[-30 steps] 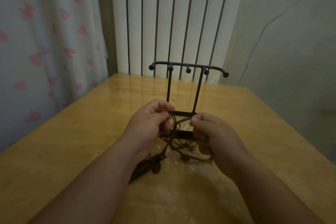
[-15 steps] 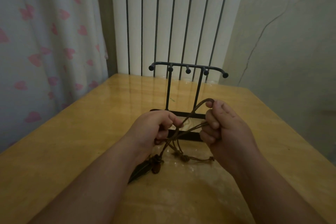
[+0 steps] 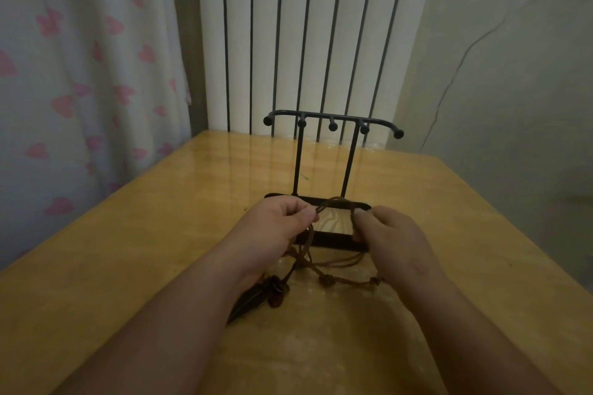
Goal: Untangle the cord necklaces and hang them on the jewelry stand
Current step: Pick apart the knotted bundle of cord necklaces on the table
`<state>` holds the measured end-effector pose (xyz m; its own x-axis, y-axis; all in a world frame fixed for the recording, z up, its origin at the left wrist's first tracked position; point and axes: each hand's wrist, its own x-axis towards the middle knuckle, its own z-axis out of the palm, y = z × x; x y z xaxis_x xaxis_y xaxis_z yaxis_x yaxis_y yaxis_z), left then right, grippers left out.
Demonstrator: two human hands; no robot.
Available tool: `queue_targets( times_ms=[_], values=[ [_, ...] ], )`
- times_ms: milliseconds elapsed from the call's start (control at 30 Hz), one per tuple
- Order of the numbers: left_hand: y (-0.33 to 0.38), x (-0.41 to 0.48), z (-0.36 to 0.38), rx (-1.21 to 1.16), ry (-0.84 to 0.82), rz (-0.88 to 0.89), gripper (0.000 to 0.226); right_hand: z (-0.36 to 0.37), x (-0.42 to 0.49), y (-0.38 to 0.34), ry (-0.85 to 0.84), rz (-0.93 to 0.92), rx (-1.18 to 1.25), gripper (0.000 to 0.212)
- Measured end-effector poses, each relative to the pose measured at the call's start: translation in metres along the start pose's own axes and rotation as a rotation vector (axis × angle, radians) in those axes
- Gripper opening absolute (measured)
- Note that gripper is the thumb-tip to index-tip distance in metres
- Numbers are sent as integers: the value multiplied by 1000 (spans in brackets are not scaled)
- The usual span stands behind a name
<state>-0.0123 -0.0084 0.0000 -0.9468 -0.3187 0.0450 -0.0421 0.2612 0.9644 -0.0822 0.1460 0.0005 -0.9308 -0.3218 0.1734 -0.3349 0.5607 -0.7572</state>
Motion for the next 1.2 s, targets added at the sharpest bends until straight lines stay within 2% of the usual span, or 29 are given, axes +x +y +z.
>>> queue_targets(
  times_ms=[100, 167, 300, 400, 500, 700, 800, 933, 1200],
  values=[
    [0, -1, 2, 38, 17, 15, 18, 5, -6, -3, 135, -87, 175, 25],
    [0, -2, 2, 43, 22, 25, 17, 6, -5, -2, 167, -172, 192, 22],
    [0, -2, 0, 45, 8, 43, 19, 12, -6, -1, 15, -236, -7, 32],
    [0, -2, 0, 36, -4, 52, 20, 11, -5, -4, -11, -244, -86, 19],
    [0, -2, -1, 11, -13, 52, 21, 6, -7, -5, -44, -208, 82, 18],
    [1, 2, -2, -70, 19, -44, 26, -7, -10, -12, 31, -95, 695, 25],
    [2, 1, -3, -42, 26, -43, 26, -12, -10, -14, 81, -67, 880, 25],
    [2, -1, -2, 46, 47, -18, 21, -16, -9, -15, 129, -45, 956, 23],
    [5, -3, -3, 99, 53, 56, 17, -15, -5, -9, 167, -25, 823, 24]
  ],
)
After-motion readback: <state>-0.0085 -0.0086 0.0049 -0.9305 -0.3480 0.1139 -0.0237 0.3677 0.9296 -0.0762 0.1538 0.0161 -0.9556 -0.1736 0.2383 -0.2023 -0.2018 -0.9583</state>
